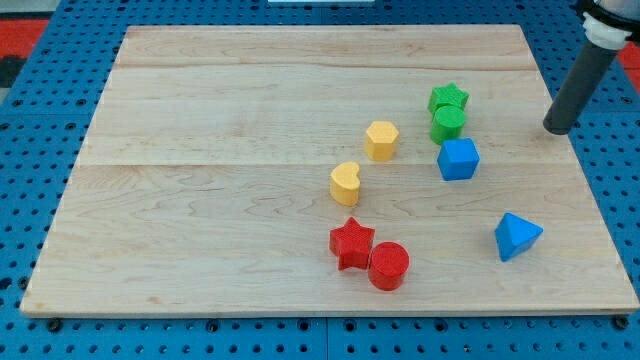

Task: Push the blue cube into the yellow heart

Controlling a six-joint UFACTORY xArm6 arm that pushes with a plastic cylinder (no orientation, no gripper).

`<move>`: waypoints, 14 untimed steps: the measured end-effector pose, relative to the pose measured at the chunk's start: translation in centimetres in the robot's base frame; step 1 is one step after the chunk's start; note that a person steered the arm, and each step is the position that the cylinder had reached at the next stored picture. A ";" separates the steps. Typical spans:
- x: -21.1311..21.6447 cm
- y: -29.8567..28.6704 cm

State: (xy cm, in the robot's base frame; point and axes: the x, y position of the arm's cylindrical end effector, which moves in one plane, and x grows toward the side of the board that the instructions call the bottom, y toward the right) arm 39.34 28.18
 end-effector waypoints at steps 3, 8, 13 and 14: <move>10.2 0.4; 9.9 0.1; 8.9 -2.4; 7.6 -4.1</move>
State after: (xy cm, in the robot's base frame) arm 46.98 24.05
